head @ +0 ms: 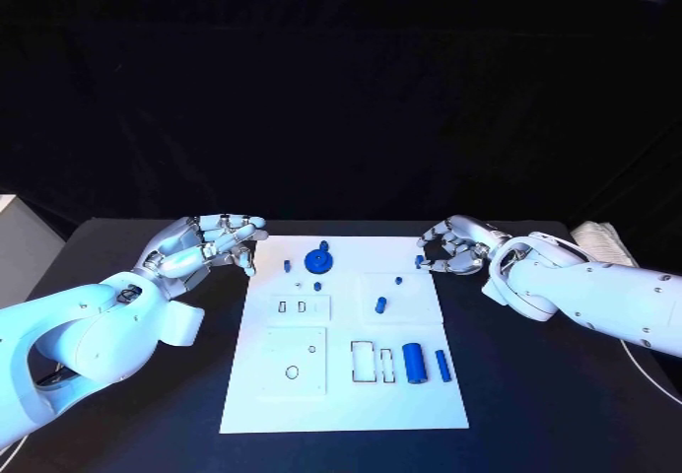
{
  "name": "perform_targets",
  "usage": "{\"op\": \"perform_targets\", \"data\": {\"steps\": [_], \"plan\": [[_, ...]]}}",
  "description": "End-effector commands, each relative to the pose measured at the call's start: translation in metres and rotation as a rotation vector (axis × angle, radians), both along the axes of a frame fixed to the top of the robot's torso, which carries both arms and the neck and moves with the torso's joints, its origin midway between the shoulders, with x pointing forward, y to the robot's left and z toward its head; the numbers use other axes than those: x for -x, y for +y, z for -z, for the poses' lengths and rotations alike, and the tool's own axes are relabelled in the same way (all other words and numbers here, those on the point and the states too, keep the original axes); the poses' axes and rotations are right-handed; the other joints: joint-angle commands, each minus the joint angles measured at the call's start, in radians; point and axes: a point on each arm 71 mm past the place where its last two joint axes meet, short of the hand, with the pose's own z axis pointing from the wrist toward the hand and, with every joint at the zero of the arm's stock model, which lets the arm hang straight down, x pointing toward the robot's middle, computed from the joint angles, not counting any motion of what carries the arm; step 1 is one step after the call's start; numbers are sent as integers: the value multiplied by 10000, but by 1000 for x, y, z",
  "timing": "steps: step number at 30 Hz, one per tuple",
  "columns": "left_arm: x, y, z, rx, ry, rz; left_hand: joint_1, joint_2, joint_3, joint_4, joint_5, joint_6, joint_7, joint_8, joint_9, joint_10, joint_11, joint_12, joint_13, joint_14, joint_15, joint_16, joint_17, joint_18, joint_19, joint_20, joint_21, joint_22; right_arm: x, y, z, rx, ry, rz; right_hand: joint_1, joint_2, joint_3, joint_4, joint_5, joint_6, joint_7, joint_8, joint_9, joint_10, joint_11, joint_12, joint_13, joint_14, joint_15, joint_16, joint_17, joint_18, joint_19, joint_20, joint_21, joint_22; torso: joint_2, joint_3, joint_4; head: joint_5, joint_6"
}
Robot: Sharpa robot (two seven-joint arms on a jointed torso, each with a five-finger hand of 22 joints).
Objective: Assemble the parts on the task board
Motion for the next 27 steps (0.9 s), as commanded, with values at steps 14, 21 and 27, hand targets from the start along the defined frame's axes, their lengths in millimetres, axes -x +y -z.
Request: {"op": "perform_targets", "data": {"steps": [14, 21, 27], "plan": [[-1, -2, 0, 23, -81, 232, 11, 61, 58, -5, -46, -98, 173, -4, 9, -64, -20, 29, 17, -53, 22, 54, -9, 50, -61, 16, 35, 8, -6, 1, 11, 272, 189, -63, 87, -13, 58, -58, -5, 23, -18, -64, -14, 533, 76, -15, 2142, 1024, 59, 59, 2627, -56, 896, 54, 32, 2320, -14, -3, 0, -10, -138], [-1, -2, 0, 19, -77, 235, 11, 61, 58, -5, -46, -98, 173, -4, 9, -64, -20, 29, 17, -53, 22, 54, -9, 50, -61, 16, 35, 8, -9, -1, 15, 312, 319, 63, 125, 114, 197, -57, 29, 119, -23, -23, -7, 568, 70, 23, 2175, 1024, 55, 59, 2627, -59, 901, 53, 40, 2332, -21, -3, 15, -22, -179], [-1, -1, 0, 14, -76, 225, 11, 61, 58, -5, -46, -98, 173, -4, 9, -64, -20, 29, 17, -53, 22, 54, -9, 50, -61, 16, 35, 8, -10, 1, 20, 325, 442, 109, 158, 189, 327, -74, 28, 228, -39, 25, 3, 600, 56, 58, 2204, 1024, 43, 59, 2627, -60, 903, 45, 43, 2336, -21, 5, 9, -7, -191]]}}
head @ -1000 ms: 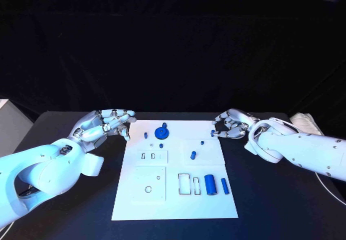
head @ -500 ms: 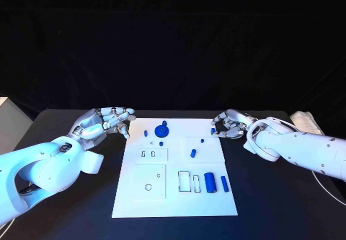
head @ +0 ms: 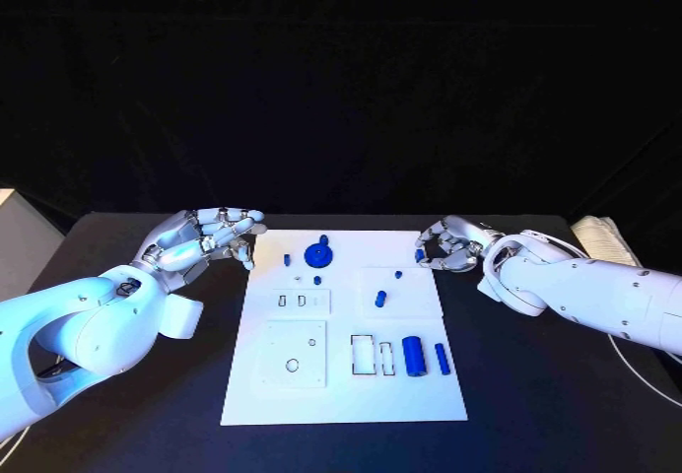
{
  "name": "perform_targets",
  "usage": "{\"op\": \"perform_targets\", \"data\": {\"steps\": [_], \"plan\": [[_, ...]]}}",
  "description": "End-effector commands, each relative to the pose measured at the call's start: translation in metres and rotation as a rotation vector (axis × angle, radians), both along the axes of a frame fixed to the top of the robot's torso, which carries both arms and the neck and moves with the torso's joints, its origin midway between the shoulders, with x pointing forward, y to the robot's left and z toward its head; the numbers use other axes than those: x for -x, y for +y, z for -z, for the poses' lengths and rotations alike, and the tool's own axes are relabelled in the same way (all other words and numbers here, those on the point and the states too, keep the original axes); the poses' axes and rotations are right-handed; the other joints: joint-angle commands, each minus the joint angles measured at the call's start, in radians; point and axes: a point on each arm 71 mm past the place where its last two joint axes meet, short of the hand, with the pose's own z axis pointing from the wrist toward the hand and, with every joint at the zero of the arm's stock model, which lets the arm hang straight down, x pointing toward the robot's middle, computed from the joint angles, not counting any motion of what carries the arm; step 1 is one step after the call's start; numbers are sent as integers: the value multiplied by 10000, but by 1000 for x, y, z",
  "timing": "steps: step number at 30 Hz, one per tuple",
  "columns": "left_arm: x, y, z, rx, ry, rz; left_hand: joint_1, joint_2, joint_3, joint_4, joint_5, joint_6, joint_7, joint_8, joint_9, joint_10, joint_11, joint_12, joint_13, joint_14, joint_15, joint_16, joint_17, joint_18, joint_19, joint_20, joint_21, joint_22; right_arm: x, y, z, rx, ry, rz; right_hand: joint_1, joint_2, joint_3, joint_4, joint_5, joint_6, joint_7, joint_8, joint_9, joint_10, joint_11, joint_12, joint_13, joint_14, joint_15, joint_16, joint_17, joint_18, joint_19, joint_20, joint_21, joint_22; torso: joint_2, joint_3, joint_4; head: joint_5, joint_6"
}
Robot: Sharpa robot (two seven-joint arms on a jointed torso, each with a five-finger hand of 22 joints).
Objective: Assemble the parts on the task board
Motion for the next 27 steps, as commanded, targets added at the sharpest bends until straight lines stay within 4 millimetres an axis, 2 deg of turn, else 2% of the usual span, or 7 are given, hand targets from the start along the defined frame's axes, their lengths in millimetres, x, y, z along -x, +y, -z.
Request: {"op": "perform_targets", "data": {"steps": [1, 9, 13, 18, 27], "plan": [[1, -2, -1, 47, -76, 235, 11, 62, 58, -5, -46, -98, 173, -4, 13, -64, -19, 29, 9, -53, 22, 54, -10, 50, -61, 15, 35, 11, 0, 1, 3, 69, 171, -27, 1, 121, 91, 19, 24, 80, 12, 35, 3, 604, 53, 61, 2207, 1023, 39, 59, 2630, -59, 902, 43, 40, 2336, 2, 5, -1, 19, -19], [0, -2, -1, 42, -73, 227, 10, 59, 81, -22, -46, -110, 173, 0, 24, -78, -18, 42, 12, -68, 24, 65, -20, 52, -108, 22, 86, 42, -2, 1, 5, 30, 232, 24, -20, 239, 420, -7, -78, 390, -74, 186, 29, 657, -18, 117, 2254, 1023, -29, 59, 2630, -61, 904, -10, 44, 2343, -2, -7, -1, 26, -32], [0, -2, -1, 42, -70, 233, 10, 59, 81, -22, -46, -110, 173, 0, 24, -78, -18, 42, 12, -68, 24, 65, -20, 52, -108, 22, 86, 42, -2, 2, 5, 0, 260, -6, -65, 250, 567, -29, -227, 523, -127, 259, 39, 677, -65, 136, 2272, 1023, -78, 59, 2630, -65, 913, -54, 56, 2360, -1, 1, -5, 36, -36], [0, -2, -1, 39, -62, 239, 10, 59, 81, -22, -46, -110, 173, 0, 24, -78, -18, 42, 12, -68, 24, 65, -20, 52, -108, 22, 86, 42, -2, 3, 5, -55, 242, 4, -137, 322, 832, -82, -452, 790, -254, 437, 82, 706, -170, 165, 2298, 1023, -177, 59, 2630, -65, 914, -140, 57, 2363, -1, -2, -1, 20, -41], [0, -2, 0, 13, -51, 244, 10, 59, 81, -22, -46, -110, 173, 0, 24, -78, -18, 42, 12, -68, 24, 65, -20, 52, -108, 22, 86, 42, -3, 3, 4, -217, 79, 167, -266, 430, 1086, -174, -484, 1154, -438, 770, 203, 755, -327, 215, 2342, 1023, -340, 59, 2630, -68, 920, -287, 63, 2375, -2, -5, -1, 6, -47]]}}
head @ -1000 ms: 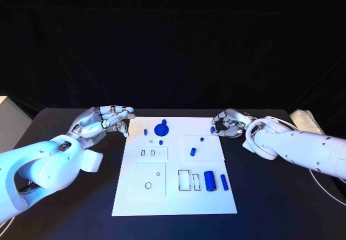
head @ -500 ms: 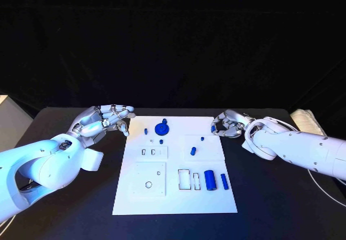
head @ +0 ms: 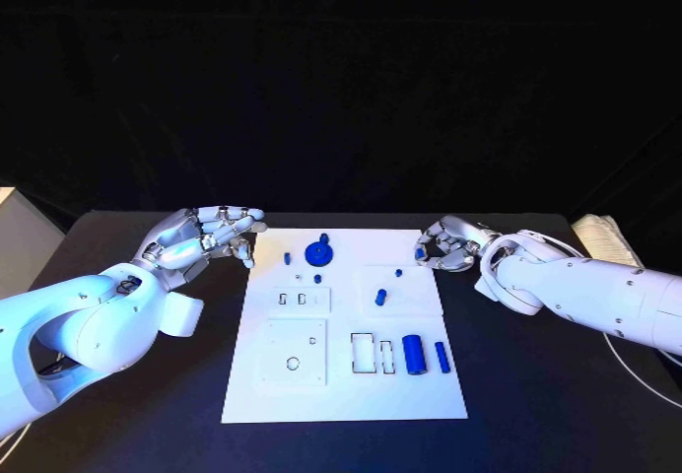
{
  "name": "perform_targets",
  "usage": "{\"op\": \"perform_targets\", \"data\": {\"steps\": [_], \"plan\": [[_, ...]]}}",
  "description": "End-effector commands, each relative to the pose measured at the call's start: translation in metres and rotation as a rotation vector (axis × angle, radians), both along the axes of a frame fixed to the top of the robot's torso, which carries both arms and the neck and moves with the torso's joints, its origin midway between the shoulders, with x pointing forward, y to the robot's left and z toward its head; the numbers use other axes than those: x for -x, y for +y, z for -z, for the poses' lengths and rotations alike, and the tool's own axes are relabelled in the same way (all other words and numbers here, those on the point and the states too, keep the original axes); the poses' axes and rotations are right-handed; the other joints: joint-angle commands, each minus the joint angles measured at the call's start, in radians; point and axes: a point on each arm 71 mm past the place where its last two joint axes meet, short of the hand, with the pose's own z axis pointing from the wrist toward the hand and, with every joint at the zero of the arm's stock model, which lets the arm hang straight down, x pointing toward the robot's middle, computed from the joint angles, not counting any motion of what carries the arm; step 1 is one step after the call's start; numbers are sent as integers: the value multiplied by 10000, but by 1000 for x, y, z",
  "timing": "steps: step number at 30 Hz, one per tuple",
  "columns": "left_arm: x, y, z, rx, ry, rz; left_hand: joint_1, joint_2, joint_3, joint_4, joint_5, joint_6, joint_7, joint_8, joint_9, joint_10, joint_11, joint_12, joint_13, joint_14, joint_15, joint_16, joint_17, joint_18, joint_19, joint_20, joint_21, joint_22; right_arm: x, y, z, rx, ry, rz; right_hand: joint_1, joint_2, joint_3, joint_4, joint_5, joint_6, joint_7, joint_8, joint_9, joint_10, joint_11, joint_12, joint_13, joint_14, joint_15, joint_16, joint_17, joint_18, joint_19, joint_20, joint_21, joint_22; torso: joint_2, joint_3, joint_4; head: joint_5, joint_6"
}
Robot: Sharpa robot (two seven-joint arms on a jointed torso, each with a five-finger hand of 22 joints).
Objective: Assemble the parts on the task board
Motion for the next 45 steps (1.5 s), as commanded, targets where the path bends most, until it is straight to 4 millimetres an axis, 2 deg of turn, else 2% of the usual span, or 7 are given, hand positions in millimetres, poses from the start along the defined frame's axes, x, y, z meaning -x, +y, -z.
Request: {"op": "perform_targets", "data": {"steps": [1, 11, 18, 25, 29, 33, 45], "plan": [[1, -2, -1, 36, -56, 241, 10, 60, 53, 6, -47, -39, 172, 0, 9, -78, -17, 42, 15, -68, 24, 65, -9, 52, -73, -14, 37, 10, 0, 0, -1, -134, -124, 154, -41, 106, 87, -16, -13, 108, -55, 134, 84, 777, -119, 63, 2348, 1059, -111, 60, 2632, -72, 940, -107, 74, 2382, 0, -2, 1, -9, 4], [0, -1, 0, 23, -59, 216, 10, 60, 53, 6, -47, -39, 172, 0, 9, -78, -17, 42, 15, -68, 24, 65, -9, 52, -73, -14, 37, 10, 3, 1, -9, -409, -937, 867, -84, 171, 175, -67, -12, 182, -110, 260, 140, 803, -179, 91, 2372, 1059, -149, 60, 2632, -74, 943, -154, 77, 2386, -22, -4, -7, 11, 40], [-1, 1, 0, 3, -58, 160, -8, 60, 63, 8, -48, -48, 174, 3, 17, -89, -14, 50, 17, -77, 28, 73, -17, 53, -106, -9, 72, 31, 10, 22, -32, -631, -1434, 994, -95, 193, 200, -78, -5, 187, -106, 284, 151, 786, -190, 68, 2354, 1059, -144, 60, 2632, -74, 944, -158, 77, 2387, -28, 1, -31, 41, 67], [-2, 1, 0, -12, -54, 127, -8, 60, 63, 8, -48, -48, 174, 3, 17, -89, -14, 50, 17, -77, 28, 73, -17, 53, -106, -9, 72, 31, 26, 68, -47, -908, -1429, 542, -96, 211, 228, -97, 8, 177, -108, 300, 159, 781, -193, 62, 2349, 1059, -139, 60, 2632, -72, 941, -160, 70, 2379, -68, -11, -31, 141, 11], [-3, 1, 1, -18, -42, 130, -8, 60, 63, 8, -48, -48, 174, 3, 17, -89, -14, 50, 17, -77, 28, 73, -17, 53, -106, -9, 72, 31, 39, 104, -43, -935, -1197, 4, -102, 211, 270, -138, 72, 143, -103, 319, 170, 789, -191, 70, 2356, 1059, -136, 60, 2632, -108, 1002, -162, 175, 2505, -68, -2, -53, 208, -13], [-4, -2, 1, -13, -17, 184, -8, 60, 63, 8, -48, -48, 174, 3, 17, -89, -14, 50, 17, -77, 28, 73, -17, 53, -106, -9, 72, 31, 53, 138, -36, -843, -945, -515, -107, 209, 278, -147, 89, 138, -102, 325, 173, 807, -190, 92, 2375, 1059, -136, 60, 2632, -107, 1001, -161, 173, 2502, -68, -33, -35, 212, -38], [-5, -5, 3, -146, 30, 258, -20, 57, 71, 5, -50, -50, 174, 9, 26, -90, -14, 63, 20, -81, 29, 83, -22, 55, -131, -5, 103, 49, 77, 194, -15, -414, -795, -1266, -145, 174, 284, -169, 124, 127, -98, 348, 185, 809, -187, 94, 2377, 1059, -133, 60, 2632, -98, 985, -162, 145, 2470, -46, -14, -31, 358, -146]]}}
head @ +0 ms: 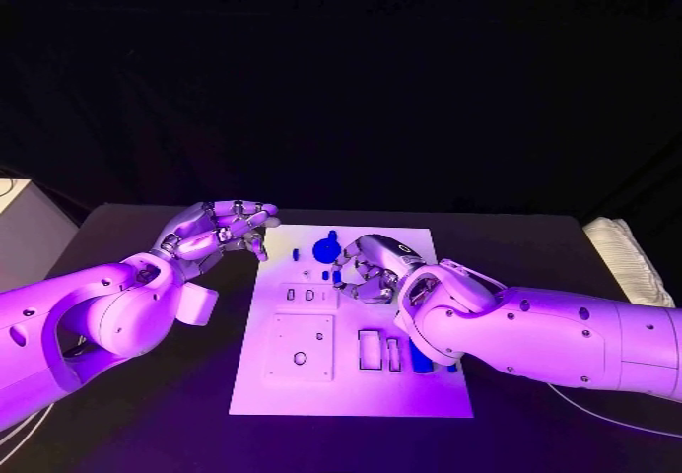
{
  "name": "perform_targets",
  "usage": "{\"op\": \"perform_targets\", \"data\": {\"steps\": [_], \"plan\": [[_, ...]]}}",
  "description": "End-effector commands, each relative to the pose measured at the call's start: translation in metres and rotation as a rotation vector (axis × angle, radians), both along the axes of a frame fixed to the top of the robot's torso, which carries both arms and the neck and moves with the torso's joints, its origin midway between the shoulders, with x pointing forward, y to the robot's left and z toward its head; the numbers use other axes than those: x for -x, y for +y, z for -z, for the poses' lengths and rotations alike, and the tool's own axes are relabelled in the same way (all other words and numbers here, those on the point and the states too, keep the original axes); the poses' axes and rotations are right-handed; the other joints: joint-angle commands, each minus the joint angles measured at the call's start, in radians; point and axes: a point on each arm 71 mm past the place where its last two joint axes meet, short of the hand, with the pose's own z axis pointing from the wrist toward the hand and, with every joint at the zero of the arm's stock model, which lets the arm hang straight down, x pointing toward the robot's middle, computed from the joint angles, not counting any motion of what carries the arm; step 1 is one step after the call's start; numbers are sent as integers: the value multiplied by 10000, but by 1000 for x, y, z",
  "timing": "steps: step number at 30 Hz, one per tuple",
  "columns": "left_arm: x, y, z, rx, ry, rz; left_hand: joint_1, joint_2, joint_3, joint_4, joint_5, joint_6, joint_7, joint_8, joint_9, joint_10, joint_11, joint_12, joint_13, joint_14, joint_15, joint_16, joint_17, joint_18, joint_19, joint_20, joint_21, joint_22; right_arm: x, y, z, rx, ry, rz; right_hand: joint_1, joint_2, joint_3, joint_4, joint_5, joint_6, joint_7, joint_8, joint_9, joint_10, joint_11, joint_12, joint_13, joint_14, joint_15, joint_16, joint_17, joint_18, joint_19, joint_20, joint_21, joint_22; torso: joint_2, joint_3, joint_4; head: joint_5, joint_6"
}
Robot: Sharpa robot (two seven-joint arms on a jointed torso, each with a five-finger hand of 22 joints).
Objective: Assemble the parts on the task board
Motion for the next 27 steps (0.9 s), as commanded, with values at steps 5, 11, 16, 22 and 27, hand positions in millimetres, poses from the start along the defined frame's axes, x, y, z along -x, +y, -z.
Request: {"op": "perform_targets", "data": {"steps": [5, 11, 16, 22, 27], "plan": [[1, -2, 0, -98, -36, 271, -24, 57, 71, 6, -51, -49, 175, 10, 10, -51, 22, 66, 16, -43, -6, 47, -16, 54, -63, -2, 71, 14, 4, 18, 6, 493, -337, 161, -260, -26, 38, 1, 31, 27, -34, 130, 152, 840, -57, 41, 2389, 1059, -55, 60, 2635, -98, 954, -53, -8, 2478, 2, 18, -8, 43, -85], [1, -2, 0, -125, -32, 272, -24, 57, 71, 6, -51, -49, 175, 10, 10, -51, 22, 66, 16, -43, -6, 47, -16, 54, -63, -2, 71, 14, 3, 26, 8, 593, -389, 133, -329, -53, 31, 11, 5, 24, -40, 156, 162, 844, -59, 45, 2392, 1059, -56, 60, 2635, -100, 958, -52, -2, 2485, 4, 17, 10, 58, -108], [1, -2, 0, -146, -27, 292, -31, 56, 72, 7, -51, -48, 176, 13, 14, -47, 22, 73, 18, -38, -6, 54, -16, 55, -68, -1, 84, 21, 2, 31, 11, 679, -398, 100, -368, -73, 25, 16, -7, 22, -43, 170, 168, 842, -61, 41, 2389, 1059, -57, 60, 2635, -95, 949, -53, -17, 2468, 1, 20, 4, 87, -116], [1, -3, 0, -157, -15, 310, -31, 56, 72, 7, -51, -48, 176, 13, 14, -47, 22, 73, 18, -38, -6, 54, -16, 55, -68, -1, 84, 21, 3, 37, 17, 779, -279, 8, -418, -99, 16, 23, -24, 21, -47, 189, 175, 840, -62, 39, 2388, 1059, -59, 60, 2635, -95, 949, -54, -18, 2467, -6, 25, 4, 89, -137], [1, -3, 0, -162, -3, 327, -31, 56, 72, 7, -51, -48, 176, 13, 14, -47, 22, 73, 18, -38, -6, 54, -16, 55, -68, -1, 84, 21, 3, 39, 21, 906, -187, -9, -446, -111, 12, 29, -31, 22, -49, 201, 179, 842, -65, 40, 2389, 1059, -60, 60, 2635, -93, 945, -54, -25, 2459, -5, 22, 6, 99, -165]]}}
